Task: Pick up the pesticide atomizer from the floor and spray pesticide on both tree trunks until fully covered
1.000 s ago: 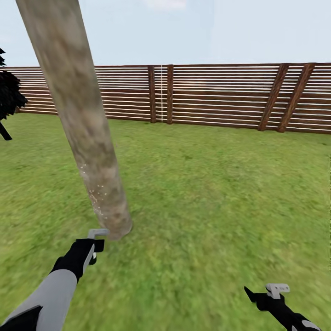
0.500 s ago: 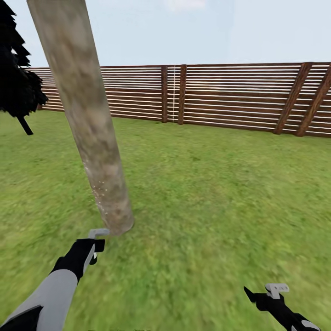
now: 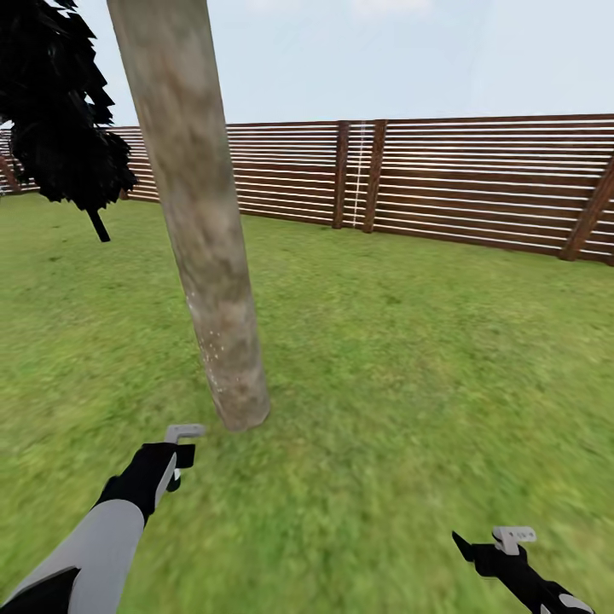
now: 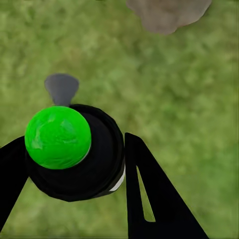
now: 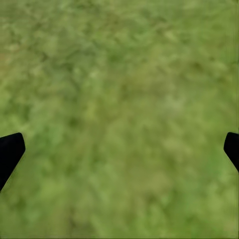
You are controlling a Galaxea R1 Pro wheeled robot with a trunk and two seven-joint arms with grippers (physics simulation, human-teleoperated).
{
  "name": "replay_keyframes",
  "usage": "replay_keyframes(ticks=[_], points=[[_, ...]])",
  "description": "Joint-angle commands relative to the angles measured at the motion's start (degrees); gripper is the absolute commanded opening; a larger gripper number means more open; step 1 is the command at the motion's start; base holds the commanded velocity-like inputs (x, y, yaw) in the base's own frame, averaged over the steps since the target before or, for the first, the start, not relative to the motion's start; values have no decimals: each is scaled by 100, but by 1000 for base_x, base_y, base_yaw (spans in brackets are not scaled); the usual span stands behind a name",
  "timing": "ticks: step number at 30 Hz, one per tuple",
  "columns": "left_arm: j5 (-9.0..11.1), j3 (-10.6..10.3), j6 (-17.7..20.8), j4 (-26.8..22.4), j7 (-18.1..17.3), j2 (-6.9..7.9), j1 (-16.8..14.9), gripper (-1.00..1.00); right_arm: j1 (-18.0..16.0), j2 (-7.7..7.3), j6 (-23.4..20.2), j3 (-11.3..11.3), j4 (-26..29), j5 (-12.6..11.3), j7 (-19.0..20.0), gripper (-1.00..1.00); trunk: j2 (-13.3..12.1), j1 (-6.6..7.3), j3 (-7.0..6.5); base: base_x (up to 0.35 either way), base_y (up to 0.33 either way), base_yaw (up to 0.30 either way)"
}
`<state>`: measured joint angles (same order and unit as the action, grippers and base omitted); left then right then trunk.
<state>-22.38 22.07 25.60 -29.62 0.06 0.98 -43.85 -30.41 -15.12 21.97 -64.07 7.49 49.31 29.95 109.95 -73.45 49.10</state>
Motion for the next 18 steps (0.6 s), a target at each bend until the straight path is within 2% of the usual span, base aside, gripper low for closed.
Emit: replay_keyframes(ticks=[1, 7, 18], points=[[-3, -1, 3, 0, 3, -1, 0, -100, 0, 0, 0, 0, 3, 0, 1, 100, 0, 0, 0, 200, -165, 37], [-1, -1, 14, 0, 2, -1, 0, -100, 0, 0, 0, 0, -2, 0, 3, 100, 0, 0, 0, 214, -202, 19], [5, 2, 15, -8, 8, 6, 0, -100, 0, 0, 0, 0, -2, 0, 0, 100, 0, 0, 0, 9, -272, 265]])
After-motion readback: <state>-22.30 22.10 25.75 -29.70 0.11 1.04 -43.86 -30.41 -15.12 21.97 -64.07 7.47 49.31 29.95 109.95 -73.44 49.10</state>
